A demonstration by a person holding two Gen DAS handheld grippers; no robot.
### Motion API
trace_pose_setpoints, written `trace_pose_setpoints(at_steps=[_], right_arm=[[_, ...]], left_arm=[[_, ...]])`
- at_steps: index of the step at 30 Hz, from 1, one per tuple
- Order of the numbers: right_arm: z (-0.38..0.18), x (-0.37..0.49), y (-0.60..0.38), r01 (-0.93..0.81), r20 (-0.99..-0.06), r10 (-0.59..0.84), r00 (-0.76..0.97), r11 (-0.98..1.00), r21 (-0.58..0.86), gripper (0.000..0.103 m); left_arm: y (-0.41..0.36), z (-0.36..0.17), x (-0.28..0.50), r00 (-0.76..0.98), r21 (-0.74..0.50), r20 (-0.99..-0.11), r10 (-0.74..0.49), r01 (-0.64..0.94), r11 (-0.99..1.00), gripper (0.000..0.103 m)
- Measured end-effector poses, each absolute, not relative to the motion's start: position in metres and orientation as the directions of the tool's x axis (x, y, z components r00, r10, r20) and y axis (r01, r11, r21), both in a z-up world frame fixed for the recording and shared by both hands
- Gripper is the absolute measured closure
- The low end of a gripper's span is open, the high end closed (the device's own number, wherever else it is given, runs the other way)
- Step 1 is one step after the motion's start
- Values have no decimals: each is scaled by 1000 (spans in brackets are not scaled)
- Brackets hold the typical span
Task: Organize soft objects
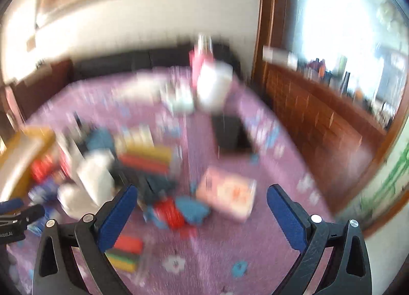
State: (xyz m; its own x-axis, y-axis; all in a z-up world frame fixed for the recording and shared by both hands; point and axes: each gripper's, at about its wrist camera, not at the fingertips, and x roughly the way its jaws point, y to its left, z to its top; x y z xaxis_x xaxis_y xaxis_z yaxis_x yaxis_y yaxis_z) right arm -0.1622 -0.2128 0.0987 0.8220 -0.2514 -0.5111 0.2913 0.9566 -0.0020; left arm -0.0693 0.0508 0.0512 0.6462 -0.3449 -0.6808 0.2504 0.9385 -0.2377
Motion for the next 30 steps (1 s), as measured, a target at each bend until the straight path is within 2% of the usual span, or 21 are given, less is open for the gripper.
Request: trace_pose_setpoints(at_steps=[3, 7, 14, 21, 28, 30], right_arm=[[90, -146, -215, 256, -620, -193, 760, 967, 13, 1], [74, -133, -215, 301, -592, -263, 762, 953, -36, 1], [36, -127, -234, 331, -629, -205, 750, 940, 88, 1], [37, -137, -253, 349, -601, -167, 782, 915, 200, 1], [38, -135, -250, 327, -600, -148, 786, 923, 201, 1], [37, -134, -251, 329, -607, -147, 781, 923, 200, 1]], left_arm=[[70, 59, -81, 654, -290, -635, -411, 292, 911, 0], [66, 61, -84, 604, -220, -707, -368, 306, 926, 0], [39, 44, -77, 539, -186, -756, -373, 369, 911, 0], [22, 19, -54, 485, -181, -804, -343, 349, 919, 0], [14, 6, -49, 476, -147, -829, -292, 319, 936, 0], [14, 7, -51, 483, -133, -829, -281, 317, 939, 3]])
